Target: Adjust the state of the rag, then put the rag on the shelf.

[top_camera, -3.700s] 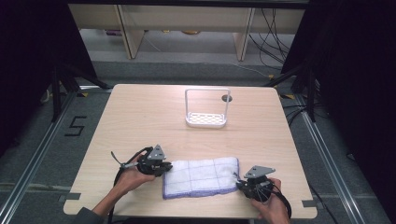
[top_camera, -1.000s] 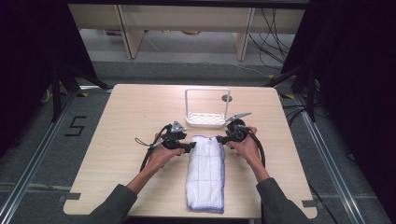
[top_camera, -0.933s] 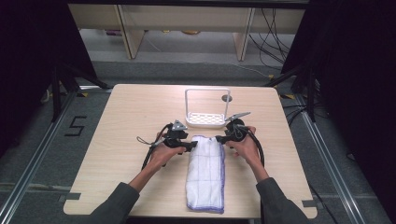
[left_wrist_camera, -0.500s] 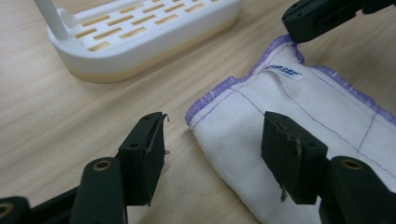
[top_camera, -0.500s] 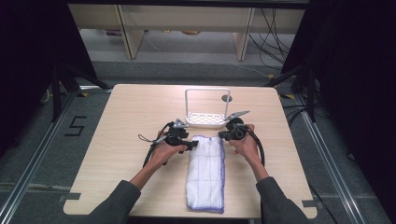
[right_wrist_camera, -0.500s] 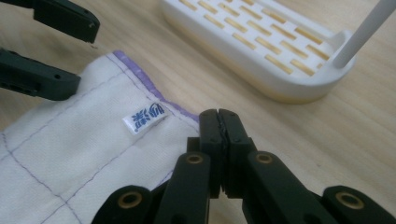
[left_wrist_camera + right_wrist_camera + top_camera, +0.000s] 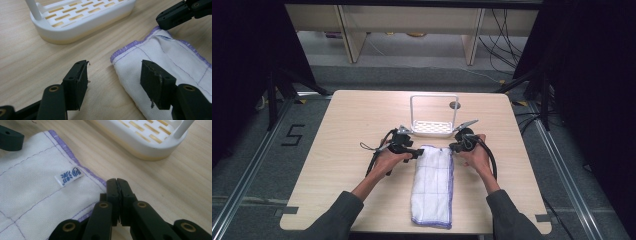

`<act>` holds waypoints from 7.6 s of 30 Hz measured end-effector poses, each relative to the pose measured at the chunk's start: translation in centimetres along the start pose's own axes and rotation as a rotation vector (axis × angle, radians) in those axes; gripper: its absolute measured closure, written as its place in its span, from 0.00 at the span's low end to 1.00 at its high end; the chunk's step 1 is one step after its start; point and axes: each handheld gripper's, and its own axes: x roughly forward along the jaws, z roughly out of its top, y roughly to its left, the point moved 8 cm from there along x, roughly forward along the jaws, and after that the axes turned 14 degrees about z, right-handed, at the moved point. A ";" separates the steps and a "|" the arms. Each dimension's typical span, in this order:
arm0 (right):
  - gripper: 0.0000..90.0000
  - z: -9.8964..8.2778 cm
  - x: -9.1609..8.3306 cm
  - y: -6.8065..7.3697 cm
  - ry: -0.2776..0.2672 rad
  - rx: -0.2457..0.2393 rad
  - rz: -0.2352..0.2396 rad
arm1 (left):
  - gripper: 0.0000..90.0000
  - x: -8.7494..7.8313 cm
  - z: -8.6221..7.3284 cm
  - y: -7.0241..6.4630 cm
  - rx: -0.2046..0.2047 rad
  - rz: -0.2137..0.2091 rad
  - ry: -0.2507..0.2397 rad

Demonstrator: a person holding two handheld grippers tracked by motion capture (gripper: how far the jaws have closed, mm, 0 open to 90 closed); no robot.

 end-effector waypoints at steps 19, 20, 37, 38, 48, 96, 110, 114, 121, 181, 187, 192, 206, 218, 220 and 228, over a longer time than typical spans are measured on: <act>0.58 -0.2 0.5 0.5 0.010 0.057 0.003 | 0.84 1.4 0.2 -1.4 0.083 -0.029 0.013; 0.59 -0.3 0.5 0.5 0.008 0.055 -0.002 | 0.85 1.4 0.1 -1.3 0.085 -0.026 0.012; 0.72 -0.3 0.9 1.5 0.000 0.047 0.015 | 0.97 1.1 0.2 -1.1 0.117 -0.002 0.005; 0.74 -0.4 0.9 1.7 0.001 0.053 0.023 | 0.97 1.1 0.2 -1.1 0.118 0.000 0.005; 0.96 0.2 0.6 2.0 -0.049 -0.013 0.034 | 0.98 0.4 0.5 -0.8 0.114 0.005 -0.011; 0.97 5.7 -8.6 8.2 -0.285 -0.135 0.104 | 0.98 -11.6 6.8 -0.7 0.208 0.031 -0.193; 0.97 11.1 -14.5 10.4 -0.348 -0.205 0.084 | 0.98 -16.9 12.4 -0.1 0.191 0.011 -0.257; 0.97 12.7 -16.0 10.0 -0.392 -0.212 0.076 | 0.98 -17.4 14.3 0.6 0.175 0.033 -0.272; 0.97 14.6 -17.3 9.3 -0.411 -0.203 0.061 | 0.98 -17.3 17.5 1.8 0.169 0.072 -0.290; 0.96 24.9 -10.5 -4.3 -0.379 0.017 -0.187 | 0.98 -4.3 25.2 9.1 0.009 0.288 -0.282; 0.95 23.7 -9.4 -4.5 -0.315 0.021 -0.207 | 0.96 -3.5 23.8 8.9 0.025 0.268 -0.237; 0.89 23.2 -8.3 -4.5 -0.288 0.039 -0.195 | 0.91 -3.2 23.0 9.0 0.021 0.265 -0.202; 0.69 22.7 -10.8 -4.1 -0.329 0.019 -0.230 | 0.72 -5.7 20.9 9.2 -0.024 0.212 -0.169; 0.55 19.9 -12.2 -3.7 -0.310 0.077 -0.127 | 0.48 -8.9 18.1 8.9 -0.013 0.156 -0.104; 0.51 19.4 -12.4 -3.2 -0.303 0.072 -0.116 | 0.46 -9.4 17.6 8.8 -0.018 0.151 -0.117; 0.44 16.8 -13.4 -0.9 -0.303 0.041 -0.065 | 0.40 -11.1 15.0 7.2 -0.012 0.087 -0.124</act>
